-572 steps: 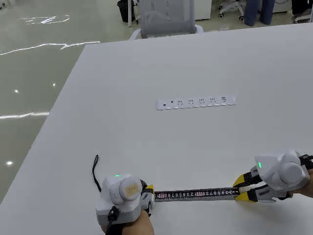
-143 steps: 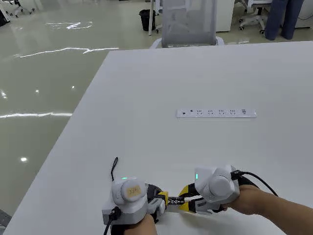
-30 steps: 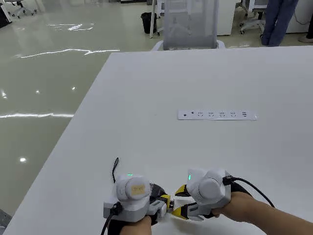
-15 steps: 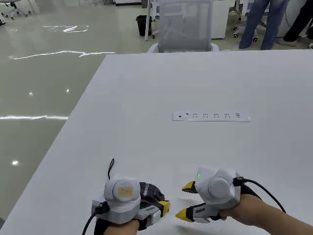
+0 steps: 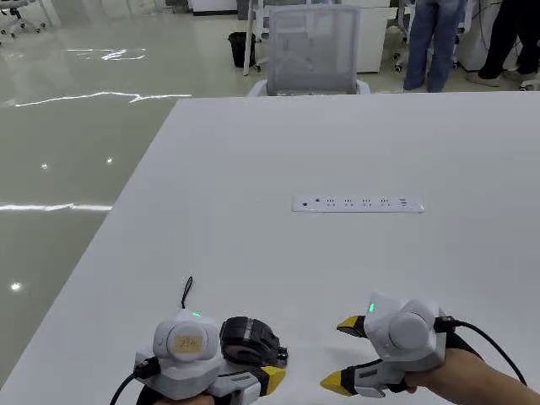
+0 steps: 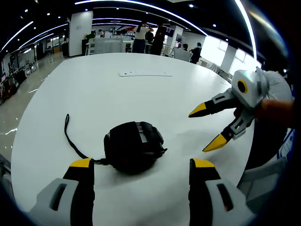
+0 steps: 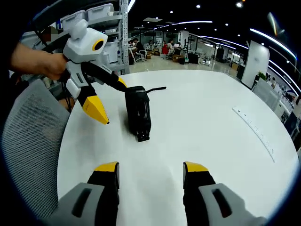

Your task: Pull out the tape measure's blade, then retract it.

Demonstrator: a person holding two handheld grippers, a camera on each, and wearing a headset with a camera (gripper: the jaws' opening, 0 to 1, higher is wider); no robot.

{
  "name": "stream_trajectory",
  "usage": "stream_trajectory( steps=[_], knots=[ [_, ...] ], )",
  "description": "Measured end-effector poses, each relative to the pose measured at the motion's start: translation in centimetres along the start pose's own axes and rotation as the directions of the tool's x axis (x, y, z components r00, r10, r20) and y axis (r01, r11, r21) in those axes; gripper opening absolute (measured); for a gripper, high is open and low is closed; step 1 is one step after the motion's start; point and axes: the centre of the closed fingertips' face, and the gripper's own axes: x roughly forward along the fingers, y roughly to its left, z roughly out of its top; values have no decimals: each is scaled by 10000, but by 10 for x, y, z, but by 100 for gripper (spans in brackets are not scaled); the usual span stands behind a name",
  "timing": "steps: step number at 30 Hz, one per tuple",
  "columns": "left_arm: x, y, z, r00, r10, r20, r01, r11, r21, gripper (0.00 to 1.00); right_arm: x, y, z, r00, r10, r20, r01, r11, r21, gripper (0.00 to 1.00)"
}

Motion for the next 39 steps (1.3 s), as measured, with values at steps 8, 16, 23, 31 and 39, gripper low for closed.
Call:
stream_trajectory(
  steps=[8, 16, 23, 31, 39],
  knots=[
    [-12, 11, -5, 9997, -241, -93, 245, 9990, 367, 83, -24, -4, -13, 9985, -519, 142, 512, 9975, 492, 60],
    [-24, 22, -6, 9995, -267, -138, 276, 9974, 671, 84, -48, -6, -24, 9953, -946, 220, 924, 9921, 843, 66],
    [-31, 23, -7, 9986, -494, -189, 511, 9930, 1064, 84, -67, -6, -34, 9914, -1284, 255, 1245, 9849, 1204, 71],
    [-40, 22, -3, 9982, -596, -42, 596, 9883, 1403, 85, -87, -6, -45, 9837, -1777, 272, 1703, 9696, 1755, 76],
    [-47, 22, -1, 9982, -600, 60, 583, 9863, 1543, 86, -103, -4, -50, 9765, -2122, 365, 2003, 9574, 2081, 80]
  ],
)
